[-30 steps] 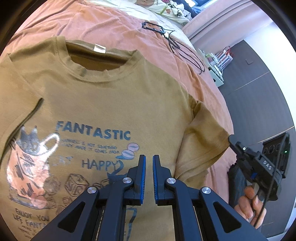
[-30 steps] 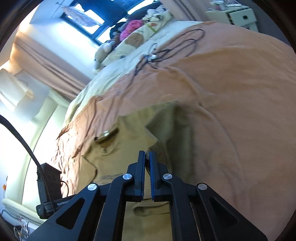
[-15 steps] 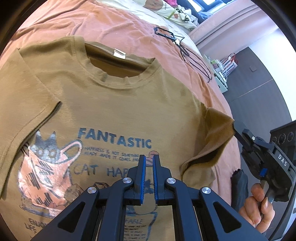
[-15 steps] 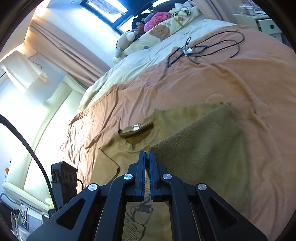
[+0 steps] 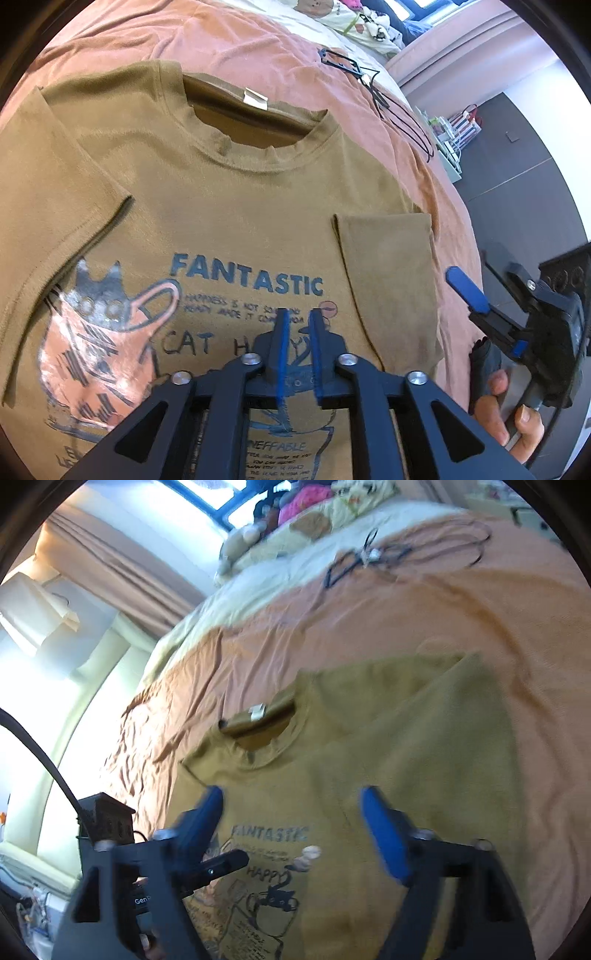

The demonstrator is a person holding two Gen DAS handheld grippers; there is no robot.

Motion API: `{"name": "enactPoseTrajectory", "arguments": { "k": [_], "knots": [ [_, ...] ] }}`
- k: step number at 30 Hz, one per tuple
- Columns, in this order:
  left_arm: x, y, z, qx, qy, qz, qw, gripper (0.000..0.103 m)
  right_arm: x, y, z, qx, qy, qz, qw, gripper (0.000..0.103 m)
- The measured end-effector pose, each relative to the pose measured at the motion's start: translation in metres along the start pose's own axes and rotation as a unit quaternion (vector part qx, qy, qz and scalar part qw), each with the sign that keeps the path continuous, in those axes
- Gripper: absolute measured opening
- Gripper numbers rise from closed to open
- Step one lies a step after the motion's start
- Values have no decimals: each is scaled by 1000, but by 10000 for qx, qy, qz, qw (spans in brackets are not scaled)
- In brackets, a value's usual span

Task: Fold small clothes
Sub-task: 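Open the right tool and release the folded side onto the shirt, then grasp the folded flap's edge with the left tool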

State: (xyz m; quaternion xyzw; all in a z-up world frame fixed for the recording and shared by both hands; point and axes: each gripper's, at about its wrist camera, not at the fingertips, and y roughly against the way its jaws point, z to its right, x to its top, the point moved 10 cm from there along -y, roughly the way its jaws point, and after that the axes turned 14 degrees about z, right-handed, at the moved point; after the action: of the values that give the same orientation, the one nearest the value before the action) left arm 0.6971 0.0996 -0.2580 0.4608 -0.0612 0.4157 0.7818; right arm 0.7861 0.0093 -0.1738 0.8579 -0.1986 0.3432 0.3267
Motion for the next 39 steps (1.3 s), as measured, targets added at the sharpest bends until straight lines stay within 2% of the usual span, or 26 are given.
{"name": "enactPoseTrajectory", "arguments": {
  "k": [3, 14, 16, 23, 31, 35, 39],
  "knots": [
    [-4, -2, 7, -49, 1, -12, 10000, 25, 0, 15, 5, -27, 45, -27, 10000, 78],
    [-29, -13, 53, -301, -97, -205, 9993, 26, -11, 80, 34, -527, 266, 151, 9981, 78],
    [-36, -18, 61, -334, -118, -267, 9990, 26, -12, 91, 41, -627, 326, 108, 9974, 75],
    [-66, -32, 85, -389, -215, -524, 9976, 26, -29, 106, 54, -889, 425, -247, 9948, 55],
    [-92, -43, 90, -261, -241, -723, 9967, 26, -45, 108, 69, -1051, 522, -604, 9913, 51],
    [-95, -44, 90, -224, -203, -706, 9970, 31, -52, 100, 74, -1101, 496, -748, 9899, 40],
    [-96, -46, 93, -292, -130, -681, 9972, 41, -49, 90, 77, -1161, 496, -797, 9888, 32]
  ]
}}
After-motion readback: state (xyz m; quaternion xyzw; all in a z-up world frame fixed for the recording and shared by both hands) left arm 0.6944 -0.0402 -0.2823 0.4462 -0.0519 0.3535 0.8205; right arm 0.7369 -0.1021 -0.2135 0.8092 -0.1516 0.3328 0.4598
